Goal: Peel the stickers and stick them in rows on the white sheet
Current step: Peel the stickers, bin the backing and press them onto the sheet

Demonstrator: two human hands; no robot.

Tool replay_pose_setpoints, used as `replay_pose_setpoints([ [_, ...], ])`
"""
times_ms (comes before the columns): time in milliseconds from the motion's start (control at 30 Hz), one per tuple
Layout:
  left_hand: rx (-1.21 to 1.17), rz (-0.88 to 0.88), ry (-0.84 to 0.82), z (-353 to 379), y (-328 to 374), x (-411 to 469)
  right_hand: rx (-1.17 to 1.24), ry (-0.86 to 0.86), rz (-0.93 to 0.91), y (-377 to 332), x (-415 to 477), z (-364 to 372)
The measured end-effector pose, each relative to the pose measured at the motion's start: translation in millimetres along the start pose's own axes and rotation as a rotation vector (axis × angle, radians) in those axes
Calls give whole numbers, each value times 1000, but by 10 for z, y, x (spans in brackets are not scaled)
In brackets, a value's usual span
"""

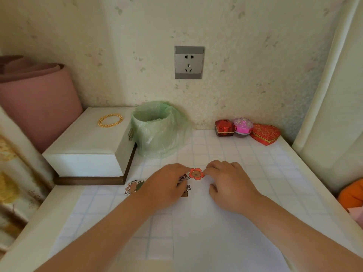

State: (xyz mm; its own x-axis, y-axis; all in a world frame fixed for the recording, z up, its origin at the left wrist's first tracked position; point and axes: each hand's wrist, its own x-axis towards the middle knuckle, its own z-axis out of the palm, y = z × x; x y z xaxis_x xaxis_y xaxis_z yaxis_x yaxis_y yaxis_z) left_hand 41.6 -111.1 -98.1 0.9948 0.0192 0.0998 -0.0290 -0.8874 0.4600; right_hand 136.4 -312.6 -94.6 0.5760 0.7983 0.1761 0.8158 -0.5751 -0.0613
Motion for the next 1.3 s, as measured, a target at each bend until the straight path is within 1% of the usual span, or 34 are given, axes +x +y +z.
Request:
replay_pose_setpoints([
  [133, 337, 129, -2, 126, 73, -67, 13, 24, -89, -22, -52, 64],
  [167, 386, 136, -3, 142, 85, -80, -1, 40, -99, -22, -69, 84],
  [300, 477, 91, -100, 173, 125, -138, 0, 76, -105, -26, -145, 130],
  [433, 436, 36, -175, 193, 193, -214, 22, 78, -92, -6, -183, 145],
  [633, 410, 26, -203, 184, 196, -219, 23, 99, -52, -49, -204, 160],
  [800, 403, 25, -144, 243, 197, -234, 14, 136, -28, -90, -200, 176],
  [1133, 331, 38, -135, 206, 72, -332, 50, 141, 31, -89, -189, 171],
  [1200, 332, 61, -96, 194, 32, -335, 45, 132, 33, -92, -182, 168],
  [1300, 343, 148, 9, 163, -14, -354, 32, 107, 36, -100, -174, 149],
])
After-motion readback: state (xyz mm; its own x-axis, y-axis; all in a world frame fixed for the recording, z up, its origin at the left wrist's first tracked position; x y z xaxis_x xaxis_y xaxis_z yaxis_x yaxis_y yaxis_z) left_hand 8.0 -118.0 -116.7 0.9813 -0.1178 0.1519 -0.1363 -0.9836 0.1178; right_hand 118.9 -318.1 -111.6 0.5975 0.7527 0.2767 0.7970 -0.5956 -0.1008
